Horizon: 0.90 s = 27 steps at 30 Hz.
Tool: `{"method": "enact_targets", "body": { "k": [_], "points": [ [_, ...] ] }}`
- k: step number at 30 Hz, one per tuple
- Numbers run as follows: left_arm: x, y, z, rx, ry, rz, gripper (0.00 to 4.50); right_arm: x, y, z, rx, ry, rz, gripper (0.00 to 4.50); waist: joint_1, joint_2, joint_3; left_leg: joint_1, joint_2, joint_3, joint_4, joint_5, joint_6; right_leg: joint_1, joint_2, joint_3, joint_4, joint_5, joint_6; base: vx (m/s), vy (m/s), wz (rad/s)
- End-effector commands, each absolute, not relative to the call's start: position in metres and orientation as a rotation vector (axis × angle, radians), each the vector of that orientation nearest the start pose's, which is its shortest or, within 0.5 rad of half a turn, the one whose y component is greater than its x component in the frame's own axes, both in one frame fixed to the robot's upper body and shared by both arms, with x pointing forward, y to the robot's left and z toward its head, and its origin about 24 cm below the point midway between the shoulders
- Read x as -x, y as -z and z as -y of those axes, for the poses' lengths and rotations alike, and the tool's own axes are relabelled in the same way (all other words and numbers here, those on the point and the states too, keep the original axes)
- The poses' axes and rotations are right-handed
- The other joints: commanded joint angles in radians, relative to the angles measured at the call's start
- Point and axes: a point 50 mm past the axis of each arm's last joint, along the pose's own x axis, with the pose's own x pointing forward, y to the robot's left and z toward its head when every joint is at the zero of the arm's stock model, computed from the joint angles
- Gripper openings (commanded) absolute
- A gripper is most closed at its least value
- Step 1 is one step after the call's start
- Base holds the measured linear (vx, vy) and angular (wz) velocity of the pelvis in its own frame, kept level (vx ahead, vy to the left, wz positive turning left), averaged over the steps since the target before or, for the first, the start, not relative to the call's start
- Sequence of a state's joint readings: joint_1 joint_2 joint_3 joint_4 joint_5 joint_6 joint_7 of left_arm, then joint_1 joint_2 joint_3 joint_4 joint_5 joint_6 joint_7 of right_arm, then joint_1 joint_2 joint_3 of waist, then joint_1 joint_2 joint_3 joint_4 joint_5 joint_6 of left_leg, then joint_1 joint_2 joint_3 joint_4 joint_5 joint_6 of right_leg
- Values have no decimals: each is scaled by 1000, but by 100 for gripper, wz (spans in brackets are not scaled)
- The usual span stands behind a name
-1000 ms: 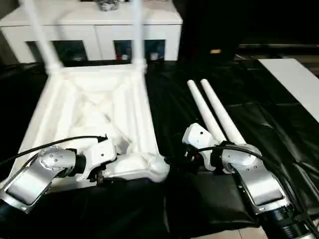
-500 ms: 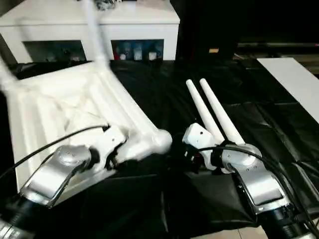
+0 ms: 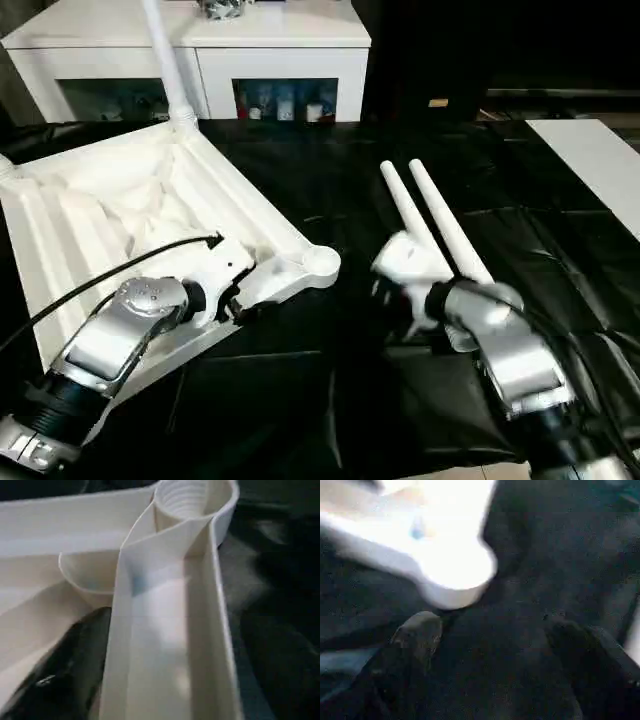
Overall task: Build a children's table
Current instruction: Rotate table base, then pick table leg
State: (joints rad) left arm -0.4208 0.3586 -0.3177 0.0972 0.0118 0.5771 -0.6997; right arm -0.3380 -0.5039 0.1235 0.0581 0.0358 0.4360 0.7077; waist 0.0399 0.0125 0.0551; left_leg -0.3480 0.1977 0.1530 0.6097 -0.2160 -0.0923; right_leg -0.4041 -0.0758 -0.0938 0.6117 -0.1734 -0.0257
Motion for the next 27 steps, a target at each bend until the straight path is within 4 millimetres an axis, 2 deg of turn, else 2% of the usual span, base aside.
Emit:
{"method": "enact_targets", "body": {
  "k": [1, 2, 3, 5, 6, 7, 8, 9, 10, 12, 13, 14, 16, 18, 21, 22, 24, 26, 27],
  "points": [
    [-297, -68, -128, -395, 858, -464, 448, -306, -89, 195, 341, -610, -375, 417, 3, -2, -69, -11, 22, 0, -67, -97, 73, 68, -56, 51, -71, -199, -212, 0, 0, 0],
    [-296, -70, -132, -389, 851, -462, 450, -308, -89, 196, 315, -584, -395, 421, 3, 2, -69, -10, 21, 1, -66, -92, 71, 67, -55, 51, -69, -190, -214, 0, 0, 0],
    [-296, -72, -136, -395, 844, -461, 450, -310, -89, 199, 291, -551, -423, 436, 0, -4, -69, -10, 21, 2, -65, -88, 71, 66, -54, 51, -69, -181, -217, 0, 0, 0],
    [-295, -75, -141, -408, 839, -460, 450, -312, -88, 201, 292, -522, -453, 436, 2, 3, -70, -8, 20, 1, -65, -79, 67, 65, -53, 50, -65, -172, -221, 0, 0, 0],
    [-295, -79, -146, -414, 832, -453, 450, -315, -86, 207, 297, -462, -487, 436, 0, -8, -69, -9, 21, 2, -66, -78, 62, 67, -54, 52, -66, -175, -218, 0, 0, 0],
    [-296, -91, -155, -440, 826, -399, 450, -322, -84, 219, 306, -352, -531, 436, 1, -11, -70, -9, 20, 3, -66, -75, 62, 67, -55, 51, -65, -180, -219, 0, 0, 0],
    [-297, -96, -157, -452, 828, -374, 450, -324, -83, 224, 308, -310, -540, 436, -1, -4, -69, -10, 18, 3, -66, -71, 53, 64, -54, 51, -64, -191, -223, 0, 0, 0],
    [-297, -96, -157, -452, 828, -374, 450, -324, -83, 224, 308, -310, -540, 436, 0, -4, -69, -5, 17, 5, -64, -80, 45, 61, -54, 52, -66, -198, -220, 0, 0, 0],
    [-297, -105, -156, -462, 858, -303, 450, -327, -83, 228, 300, -253, -564, 436, -1, -17, -67, -9, 16, 8, -64, -80, 47, 65, -54, 53, -68, -200, -211, 0, 0, 0],
    [-292, -121, -152, -447, 943, -192, 450, -329, -78, 241, 402, -129, -697, 436, 1, -7, -69, -8, 14, 4, -65, -60, 39, 64, -54, 50, -63, -205, -218, 0, 0, 0],
    [-289, -124, -150, -442, 966, -179, 450, -329, -78, 243, 412, -117, -718, 436, 0, -10, -70, -8, 15, 5, -65, -54, 36, 65, -53, 51, -61, -190, -224, 0, 0, 0],
    [-283, -131, -145, -424, 1030, -169, 450, -329, -76, 244, 379, -123, -756, 436, 5, -7, -68, -3, 20, 8, -64, -61, 35, 60, -55, 54, -60, -174, -230, 0, 0, 0],
    [-279, -134, -140, -408, 1068, -165, 450, -329, -75, 244, 348, -129, -769, 436, 6, -9, -69, -7, 20, 9, -64, -61, 38, 65, -57, 55, -53, -156, -236, 0, 0, 0],
    [-271, -139, -131, -390, 1141, -155, 450, -329, -69, 242, 250, -139, -818, 436, 8, -10, -68, -8, 20, 11, -64, -61, 42, 65, -59, 56, -55, -162, -230, 0, 0, 0],
    [-269, -140, -129, -407, 1158, -149, 450, -328, -64, 239, 166, -161, -842, 436, 7, -9, -64, -7, 19, 12, -64, -97, 33, 62, -56, 55, -63, -217, -215, 0, 0, 0],
    [-268, -141, -128, -416, 1169, -141, 450, -327, -61, 237, 112, -169, -868, 436, 6, -5, -65, -6, 17, 12, -64, -107, 28, 62, -56, 54, -64, -234, -209, 0, 0, 0],
    [-268, -141, -128, -424, 1176, -139, 450, -326, -59, 237, 88, -169, -885, 436, 7, -7, -64, -5, 17, 11, -65, -113, 22, 61, -55, 54, -67, -251, -200, 0, 0, 0],
    [-266, -141, -126, -427, 1189, -136, 450, -325, -56, 238, 95, -171, -885, 436, 8, -3, -66, -5, 17, 11, -64, -110, 14, 60, -55, 53, -67, -249, -200, 0, 0, 0],
    [-266, -141, -126, -428, 1190, -136, 450, -325, -56, 238, 92, -171, -885, 436, 10, -5, -67, -3, 18, 12, -64, -107, 13, 59, -54, 54, -67, -240, -197, 0, 0, 0]
  ]
}}
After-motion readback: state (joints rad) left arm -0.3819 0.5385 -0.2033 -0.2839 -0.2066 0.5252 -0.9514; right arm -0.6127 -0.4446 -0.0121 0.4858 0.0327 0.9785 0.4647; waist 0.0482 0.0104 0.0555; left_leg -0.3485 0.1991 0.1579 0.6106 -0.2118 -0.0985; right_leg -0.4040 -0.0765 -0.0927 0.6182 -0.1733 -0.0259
